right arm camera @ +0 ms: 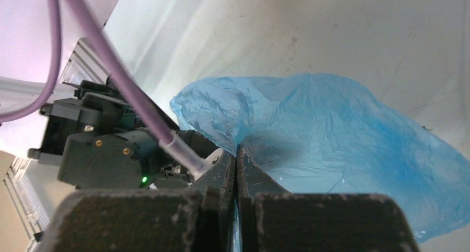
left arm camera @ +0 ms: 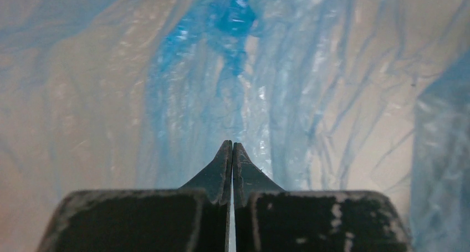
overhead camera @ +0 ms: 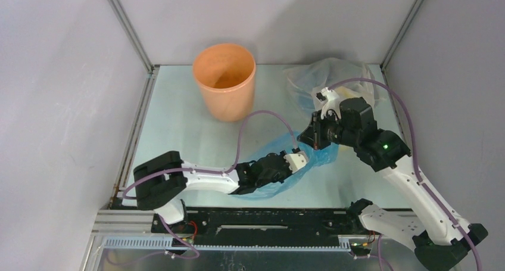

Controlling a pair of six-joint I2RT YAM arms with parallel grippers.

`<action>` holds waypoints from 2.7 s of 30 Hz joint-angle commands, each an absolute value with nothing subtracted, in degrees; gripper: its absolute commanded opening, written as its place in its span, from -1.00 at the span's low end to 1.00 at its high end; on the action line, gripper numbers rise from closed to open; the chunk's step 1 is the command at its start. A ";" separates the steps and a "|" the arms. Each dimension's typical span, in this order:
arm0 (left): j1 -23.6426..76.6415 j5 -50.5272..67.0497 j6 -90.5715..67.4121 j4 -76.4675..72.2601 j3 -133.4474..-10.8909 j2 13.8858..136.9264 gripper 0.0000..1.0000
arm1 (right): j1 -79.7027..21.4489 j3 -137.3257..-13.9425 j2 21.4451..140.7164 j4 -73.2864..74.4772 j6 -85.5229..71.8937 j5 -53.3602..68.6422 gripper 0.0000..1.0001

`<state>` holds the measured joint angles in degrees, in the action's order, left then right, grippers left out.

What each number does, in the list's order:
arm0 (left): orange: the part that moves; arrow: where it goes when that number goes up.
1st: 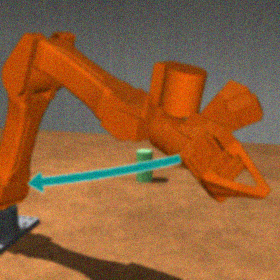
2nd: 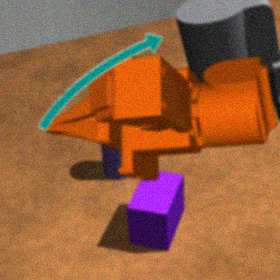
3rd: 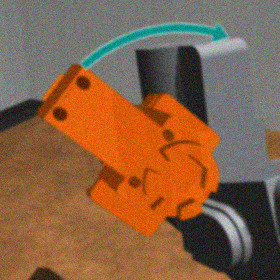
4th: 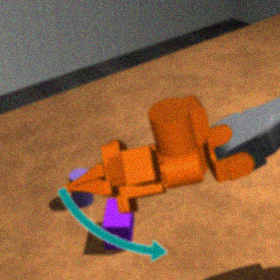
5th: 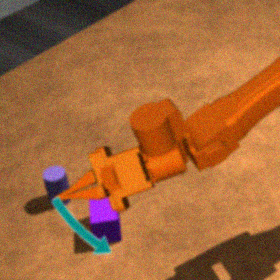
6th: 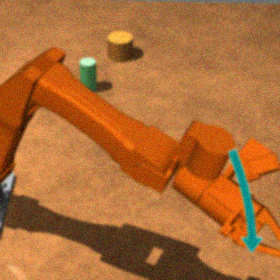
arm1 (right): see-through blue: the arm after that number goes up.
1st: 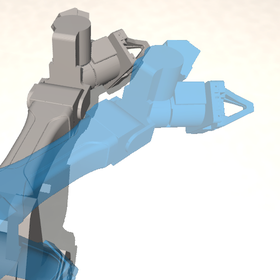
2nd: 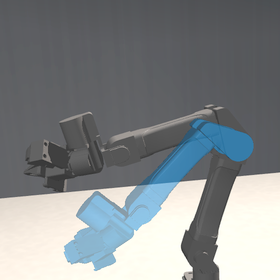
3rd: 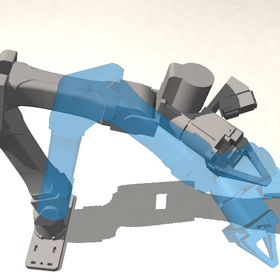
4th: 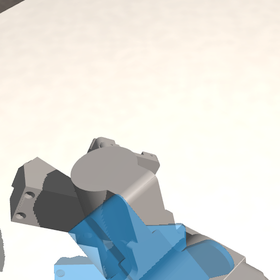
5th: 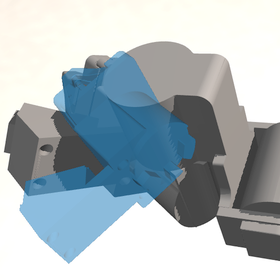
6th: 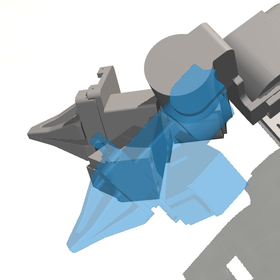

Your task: Put the trash bags into the trash bin

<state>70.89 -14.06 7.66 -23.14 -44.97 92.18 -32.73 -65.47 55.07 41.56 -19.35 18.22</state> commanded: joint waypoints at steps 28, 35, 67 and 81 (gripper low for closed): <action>68.99 5.26 0.54 -47.62 -47.63 94.55 -1.00 | -32.43 -70.40 50.82 33.84 -30.25 26.10 -1.00; 69.12 0.21 -4.12 -50.23 -40.82 95.01 -1.00 | -30.30 -73.98 47.72 34.23 -31.87 23.38 -1.00; 72.69 -18.85 -5.54 22.65 -55.54 91.10 -0.93 | -22.28 -85.79 50.47 43.59 -24.36 15.82 -1.00; 72.69 -19.61 -5.60 39.12 -63.42 91.42 -0.82 | -18.65 -87.55 51.15 45.33 -22.86 17.02 -1.00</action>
<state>72.51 -16.49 -4.64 36.23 -61.01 94.52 -19.00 -86.87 51.00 46.02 -23.66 16.23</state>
